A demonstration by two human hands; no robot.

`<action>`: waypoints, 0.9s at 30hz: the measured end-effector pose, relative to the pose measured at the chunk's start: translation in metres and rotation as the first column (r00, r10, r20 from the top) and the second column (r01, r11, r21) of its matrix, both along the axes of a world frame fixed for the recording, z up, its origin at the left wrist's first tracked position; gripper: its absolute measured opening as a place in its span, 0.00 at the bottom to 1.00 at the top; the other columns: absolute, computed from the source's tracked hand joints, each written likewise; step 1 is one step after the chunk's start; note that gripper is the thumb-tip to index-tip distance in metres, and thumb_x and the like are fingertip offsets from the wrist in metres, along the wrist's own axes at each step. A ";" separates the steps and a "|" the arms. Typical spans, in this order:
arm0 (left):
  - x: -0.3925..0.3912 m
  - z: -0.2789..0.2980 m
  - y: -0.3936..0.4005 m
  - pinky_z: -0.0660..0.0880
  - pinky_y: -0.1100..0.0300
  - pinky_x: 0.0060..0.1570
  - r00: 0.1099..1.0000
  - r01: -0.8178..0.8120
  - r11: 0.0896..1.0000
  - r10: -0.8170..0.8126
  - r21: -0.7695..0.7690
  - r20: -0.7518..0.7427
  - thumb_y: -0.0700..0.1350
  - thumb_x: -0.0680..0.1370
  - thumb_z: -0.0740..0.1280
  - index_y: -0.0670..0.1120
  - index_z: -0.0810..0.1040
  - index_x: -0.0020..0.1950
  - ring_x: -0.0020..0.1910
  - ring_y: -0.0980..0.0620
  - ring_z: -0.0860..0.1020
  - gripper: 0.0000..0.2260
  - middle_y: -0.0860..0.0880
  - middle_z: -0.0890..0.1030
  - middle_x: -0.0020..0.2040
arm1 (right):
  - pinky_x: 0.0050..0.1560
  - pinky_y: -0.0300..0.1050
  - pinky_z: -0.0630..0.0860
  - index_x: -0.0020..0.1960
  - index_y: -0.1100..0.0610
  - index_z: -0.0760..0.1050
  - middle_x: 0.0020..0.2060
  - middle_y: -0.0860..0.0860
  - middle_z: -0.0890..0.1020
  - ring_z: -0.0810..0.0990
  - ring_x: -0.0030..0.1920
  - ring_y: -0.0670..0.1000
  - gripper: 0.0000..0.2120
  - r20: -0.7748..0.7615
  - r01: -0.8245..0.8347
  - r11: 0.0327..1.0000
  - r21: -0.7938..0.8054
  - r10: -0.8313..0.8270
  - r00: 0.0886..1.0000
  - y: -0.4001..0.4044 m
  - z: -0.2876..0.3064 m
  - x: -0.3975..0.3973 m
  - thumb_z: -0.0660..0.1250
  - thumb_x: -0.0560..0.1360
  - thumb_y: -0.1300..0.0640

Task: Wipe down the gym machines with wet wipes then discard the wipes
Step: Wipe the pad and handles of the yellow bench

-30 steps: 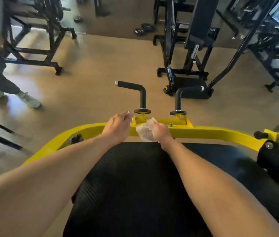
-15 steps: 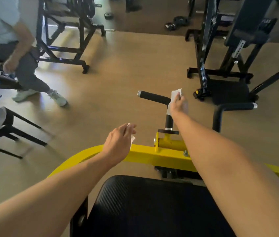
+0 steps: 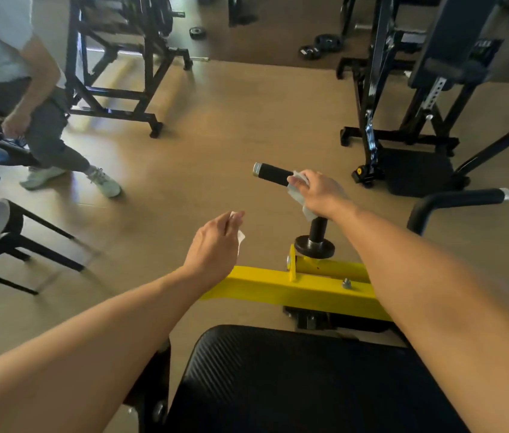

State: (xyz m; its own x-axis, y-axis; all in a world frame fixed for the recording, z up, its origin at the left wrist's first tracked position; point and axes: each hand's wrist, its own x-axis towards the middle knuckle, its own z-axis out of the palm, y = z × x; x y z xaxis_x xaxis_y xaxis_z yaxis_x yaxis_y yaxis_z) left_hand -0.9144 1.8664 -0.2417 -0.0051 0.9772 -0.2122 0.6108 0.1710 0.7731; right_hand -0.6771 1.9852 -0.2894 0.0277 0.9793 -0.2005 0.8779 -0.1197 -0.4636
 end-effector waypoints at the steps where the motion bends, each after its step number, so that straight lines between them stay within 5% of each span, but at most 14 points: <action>1: 0.000 0.003 0.005 0.65 0.61 0.54 1.000 -0.008 1.000 0.008 -0.002 0.004 0.52 0.86 0.53 0.50 0.78 0.68 0.63 0.49 0.76 0.18 0.50 0.82 0.62 | 0.43 0.49 0.71 0.68 0.51 0.72 0.51 0.51 0.80 0.78 0.48 0.53 0.29 -0.002 -0.029 1.000 0.011 0.029 1.000 -0.012 0.009 0.001 0.51 0.81 0.31; 6: 0.000 0.025 0.019 0.72 0.53 0.57 1.000 -0.015 1.000 0.015 -0.020 0.016 0.54 0.80 0.55 0.44 0.79 0.63 0.57 0.43 0.77 0.21 0.45 0.84 0.54 | 0.42 0.50 0.73 0.70 0.49 0.72 0.49 0.52 0.83 0.81 0.47 0.56 0.31 0.069 -0.198 0.975 0.097 0.191 0.979 -0.067 0.035 -0.002 0.55 0.77 0.29; 11: -0.006 0.039 0.025 0.74 0.52 0.46 1.000 0.001 0.997 -0.003 -0.079 -0.028 0.52 0.85 0.55 0.47 0.81 0.55 0.50 0.38 0.78 0.17 0.46 0.77 0.42 | 0.56 0.56 0.77 0.81 0.49 0.59 0.70 0.54 0.76 0.78 0.63 0.57 0.33 0.091 -0.233 0.969 0.088 0.225 0.970 -0.101 0.041 -0.014 0.57 0.81 0.36; 14: -0.004 0.043 0.025 0.69 0.51 0.37 0.993 0.086 0.993 -0.092 -0.081 -0.072 0.53 0.84 0.57 0.48 0.72 0.40 0.39 0.43 0.73 0.16 0.47 0.72 0.38 | 0.57 0.56 0.76 0.82 0.49 0.54 0.73 0.53 0.73 0.77 0.65 0.58 0.34 0.191 -0.269 0.960 0.078 0.251 0.949 -0.094 0.048 -0.028 0.55 0.81 0.35; 16: 0.000 0.044 0.026 0.66 0.54 0.36 0.990 0.116 0.991 -0.121 -0.072 -0.073 0.53 0.84 0.59 0.49 0.74 0.44 0.40 0.46 0.73 0.13 0.46 0.76 0.43 | 0.61 0.57 0.74 0.83 0.50 0.49 0.76 0.54 0.70 0.74 0.69 0.59 0.37 0.244 -0.313 0.948 0.064 0.289 0.926 -0.087 0.051 -0.045 0.54 0.81 0.34; 20: 0.002 0.034 0.035 0.69 0.56 0.50 0.991 0.134 0.990 -0.132 -0.048 0.033 0.51 0.84 0.58 0.53 0.77 0.69 0.60 0.43 0.76 0.16 0.45 0.80 0.61 | 0.64 0.55 0.70 0.83 0.53 0.42 0.72 0.57 0.72 0.74 0.67 0.59 0.35 0.283 -0.368 0.919 0.138 0.320 0.904 -0.089 0.050 -0.067 0.47 0.84 0.37; 24: 0.003 0.025 0.037 0.70 0.55 0.43 0.982 0.133 0.990 -0.126 -0.042 0.140 0.51 0.85 0.57 0.55 0.78 0.65 0.46 0.44 0.76 0.14 0.47 0.78 0.45 | 0.53 0.59 0.77 0.77 0.50 0.56 0.60 0.53 0.81 0.80 0.53 0.58 0.23 0.084 -0.227 0.946 0.229 0.213 0.973 -0.096 0.038 -0.042 0.52 0.85 0.43; 27: 0.006 0.023 0.039 0.68 0.57 0.37 0.983 0.129 0.990 -0.120 -0.051 0.140 0.51 0.86 0.56 0.54 0.78 0.65 0.40 0.50 0.73 0.14 0.48 0.75 0.41 | 0.46 0.61 0.78 0.65 0.49 0.66 0.51 0.53 0.82 0.80 0.46 0.57 0.20 0.126 -0.217 0.943 0.252 0.190 0.974 -0.100 0.031 -0.031 0.47 0.83 0.38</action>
